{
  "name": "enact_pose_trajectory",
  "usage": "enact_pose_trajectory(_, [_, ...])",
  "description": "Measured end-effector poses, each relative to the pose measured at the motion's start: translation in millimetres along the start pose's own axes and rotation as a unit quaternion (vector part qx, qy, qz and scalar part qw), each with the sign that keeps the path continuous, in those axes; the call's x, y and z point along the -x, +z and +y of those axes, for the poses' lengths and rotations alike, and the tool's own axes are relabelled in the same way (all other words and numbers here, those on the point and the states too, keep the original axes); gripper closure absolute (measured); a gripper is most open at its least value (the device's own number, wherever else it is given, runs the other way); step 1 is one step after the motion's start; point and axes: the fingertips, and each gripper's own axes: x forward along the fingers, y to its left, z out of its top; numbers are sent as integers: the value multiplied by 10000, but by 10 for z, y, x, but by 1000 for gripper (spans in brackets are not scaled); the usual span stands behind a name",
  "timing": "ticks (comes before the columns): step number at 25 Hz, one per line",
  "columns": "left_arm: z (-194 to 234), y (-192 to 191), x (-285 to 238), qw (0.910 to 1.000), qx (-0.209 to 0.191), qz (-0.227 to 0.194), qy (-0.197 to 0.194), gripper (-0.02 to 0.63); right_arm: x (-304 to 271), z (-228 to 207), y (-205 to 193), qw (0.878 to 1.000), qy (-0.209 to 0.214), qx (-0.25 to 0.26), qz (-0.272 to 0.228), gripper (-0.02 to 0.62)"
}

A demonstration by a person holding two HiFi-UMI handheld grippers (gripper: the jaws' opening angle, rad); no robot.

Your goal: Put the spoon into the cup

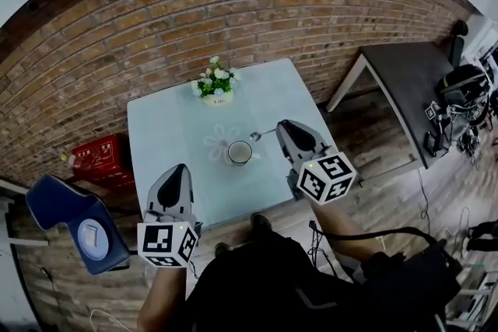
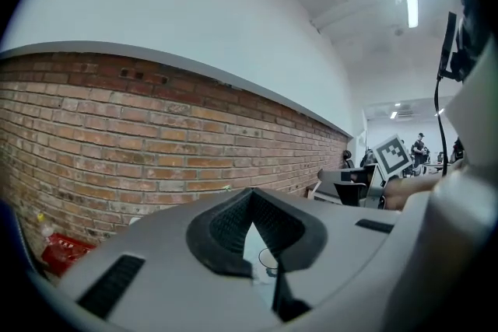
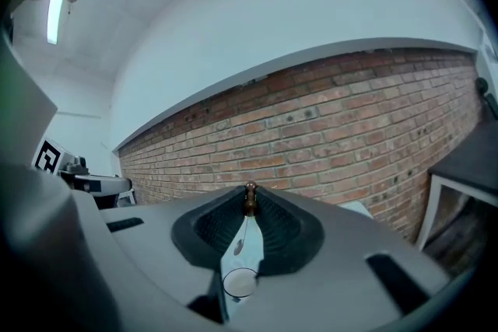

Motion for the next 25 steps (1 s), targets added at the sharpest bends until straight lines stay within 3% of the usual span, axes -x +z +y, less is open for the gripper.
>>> enact_pose_trajectory(10, [83, -205, -27, 9976, 161, 190, 649, 597, -516, -260, -748, 9971, 394, -35, 650, 543])
enact_pose_trajectory(25, [39, -469, 8, 9906, 234, 661, 1173, 597, -869, -320, -1484, 9866, 966, -286, 1284, 543])
